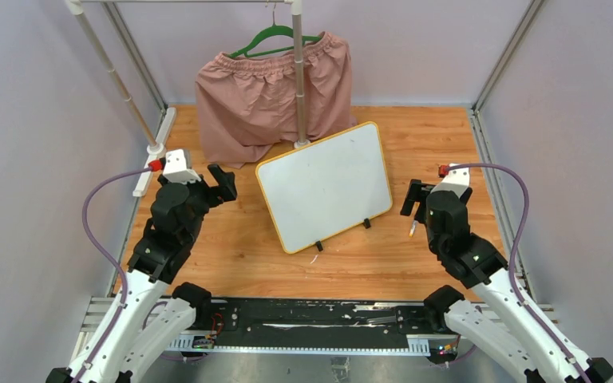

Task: Write a sentence on the whiteboard
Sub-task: Open the whiteboard marker at the center of the board.

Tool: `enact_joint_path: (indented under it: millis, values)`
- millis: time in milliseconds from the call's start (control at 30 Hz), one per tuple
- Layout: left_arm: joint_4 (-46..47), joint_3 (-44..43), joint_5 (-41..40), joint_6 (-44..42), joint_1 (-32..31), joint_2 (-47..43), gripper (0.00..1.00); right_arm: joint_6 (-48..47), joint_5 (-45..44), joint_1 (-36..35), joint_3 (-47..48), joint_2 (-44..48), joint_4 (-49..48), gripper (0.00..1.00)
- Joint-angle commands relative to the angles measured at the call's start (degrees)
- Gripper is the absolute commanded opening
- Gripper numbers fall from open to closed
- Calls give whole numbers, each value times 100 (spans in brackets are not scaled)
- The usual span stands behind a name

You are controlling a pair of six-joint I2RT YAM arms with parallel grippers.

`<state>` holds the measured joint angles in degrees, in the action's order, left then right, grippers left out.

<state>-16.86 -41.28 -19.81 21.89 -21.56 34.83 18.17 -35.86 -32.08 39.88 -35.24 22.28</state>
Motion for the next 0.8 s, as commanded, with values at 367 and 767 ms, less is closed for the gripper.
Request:
enact_joint_path:
  millis: [367, 767]
  values:
    - [141, -39, 87, -19, -45, -257, 100, 572, 901, 1255, 660, -1056, 531, 78]
    - [200, 14, 94, -97, -391, -560, 100, 1256, 1852, 2918, 597, -2815, 369, 69]
